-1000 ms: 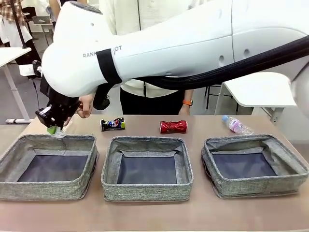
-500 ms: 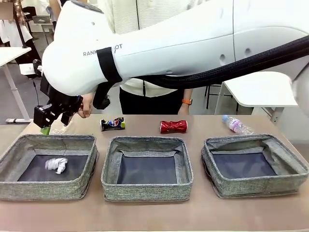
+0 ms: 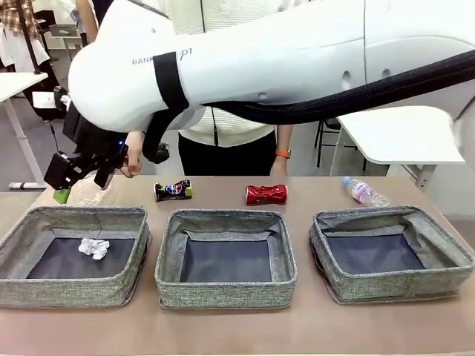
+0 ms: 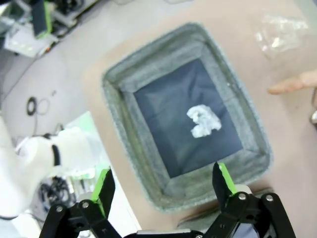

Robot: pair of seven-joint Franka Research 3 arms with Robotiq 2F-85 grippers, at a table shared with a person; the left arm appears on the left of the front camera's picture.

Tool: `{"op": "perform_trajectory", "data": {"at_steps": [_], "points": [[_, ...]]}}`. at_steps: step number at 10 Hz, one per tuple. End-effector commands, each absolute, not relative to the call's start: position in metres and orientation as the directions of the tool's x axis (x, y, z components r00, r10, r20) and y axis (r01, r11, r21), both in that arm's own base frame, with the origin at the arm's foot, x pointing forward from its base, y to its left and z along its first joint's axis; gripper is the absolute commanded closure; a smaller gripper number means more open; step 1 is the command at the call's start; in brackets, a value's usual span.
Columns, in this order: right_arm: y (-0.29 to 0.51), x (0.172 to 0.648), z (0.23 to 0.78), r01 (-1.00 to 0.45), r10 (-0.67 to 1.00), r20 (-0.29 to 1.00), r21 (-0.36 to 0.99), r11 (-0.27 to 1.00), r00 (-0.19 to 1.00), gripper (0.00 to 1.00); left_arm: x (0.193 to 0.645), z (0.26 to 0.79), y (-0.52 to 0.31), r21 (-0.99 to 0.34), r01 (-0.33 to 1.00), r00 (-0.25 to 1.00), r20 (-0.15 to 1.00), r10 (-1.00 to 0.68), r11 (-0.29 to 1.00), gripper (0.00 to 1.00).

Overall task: Sort the waste into the appropriate baskets.
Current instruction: Place the picked waste into the Fabric basket indicated by the person.

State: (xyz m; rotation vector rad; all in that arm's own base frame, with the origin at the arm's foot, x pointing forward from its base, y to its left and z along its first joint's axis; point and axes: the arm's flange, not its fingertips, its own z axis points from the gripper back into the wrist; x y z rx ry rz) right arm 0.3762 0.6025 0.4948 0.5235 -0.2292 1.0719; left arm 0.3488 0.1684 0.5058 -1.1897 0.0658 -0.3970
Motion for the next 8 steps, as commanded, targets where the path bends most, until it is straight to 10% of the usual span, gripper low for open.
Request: {"op": "perform_trajectory", "data": {"at_steps": [1, 5, 8], "points": [[0.523, 0.366, 0.514, -0.868, 0.769, 0.42, 0.35, 0.352, 0.482, 0.0, 0.345, 0.505, 0.168, -0.906, 0.286, 0.923, 0.173, -0.345, 0.312, 0.0], [0.28, 0.304, 0.532, -0.691, 0.405, 0.584, 0.428, 0.582, 0.703, 0.0, 0.345, 0.505, 0.168, -0.906, 0.286, 0.923, 0.173, -0.345, 0.312, 0.0], [0.31, 0.353, 0.551, -0.637, 0.368, 0.545, 0.467, 0.613, 0.754, 0.0, 0.345, 0.505, 0.168, -0.906, 0.286, 0.923, 0.173, -0.345, 0.312, 0.0]]}}
